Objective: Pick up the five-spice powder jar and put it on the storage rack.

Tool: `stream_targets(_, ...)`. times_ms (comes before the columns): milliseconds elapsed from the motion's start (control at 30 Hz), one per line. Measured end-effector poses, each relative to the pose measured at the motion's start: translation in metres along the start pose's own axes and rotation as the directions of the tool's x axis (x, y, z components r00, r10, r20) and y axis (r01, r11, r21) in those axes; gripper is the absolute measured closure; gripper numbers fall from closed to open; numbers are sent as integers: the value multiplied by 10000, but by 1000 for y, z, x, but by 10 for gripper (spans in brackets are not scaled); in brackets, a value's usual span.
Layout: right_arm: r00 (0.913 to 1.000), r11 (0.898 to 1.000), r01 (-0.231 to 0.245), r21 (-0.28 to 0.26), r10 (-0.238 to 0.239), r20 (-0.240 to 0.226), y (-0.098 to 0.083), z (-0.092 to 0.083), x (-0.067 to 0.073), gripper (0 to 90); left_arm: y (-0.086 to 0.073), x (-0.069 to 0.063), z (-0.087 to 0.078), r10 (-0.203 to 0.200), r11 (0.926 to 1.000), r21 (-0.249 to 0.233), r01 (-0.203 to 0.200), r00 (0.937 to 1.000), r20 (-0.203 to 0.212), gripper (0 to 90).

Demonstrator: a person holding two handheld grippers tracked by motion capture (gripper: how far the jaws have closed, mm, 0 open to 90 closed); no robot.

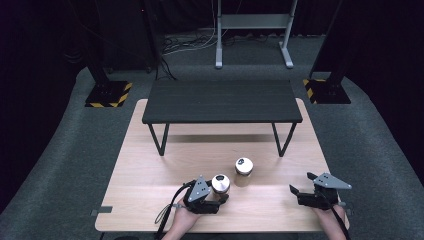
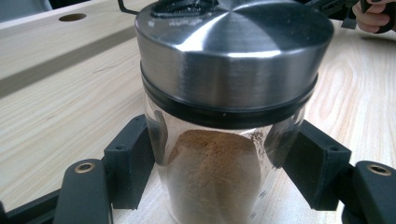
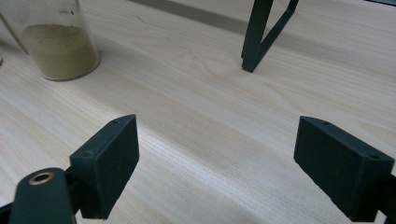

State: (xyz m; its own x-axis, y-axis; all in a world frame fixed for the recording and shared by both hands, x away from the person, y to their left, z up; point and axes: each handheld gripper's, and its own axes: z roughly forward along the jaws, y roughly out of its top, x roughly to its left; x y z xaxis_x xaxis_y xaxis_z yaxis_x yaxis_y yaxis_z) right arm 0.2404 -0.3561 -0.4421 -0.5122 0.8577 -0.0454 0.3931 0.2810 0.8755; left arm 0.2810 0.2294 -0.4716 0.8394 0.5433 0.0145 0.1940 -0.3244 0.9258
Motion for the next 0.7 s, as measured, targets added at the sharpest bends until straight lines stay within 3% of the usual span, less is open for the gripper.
stream_targets(267,10000,10000,5,3,-5,-6,0,0,0,132,0,-1,-2,109,9999,-57,-109,9999,-59,302)
stream_targets(700,10000,10000,12,35,-12,-11,0,0,0,132,6,4,-16,-178,9988,-460,166,9995,-259,302)
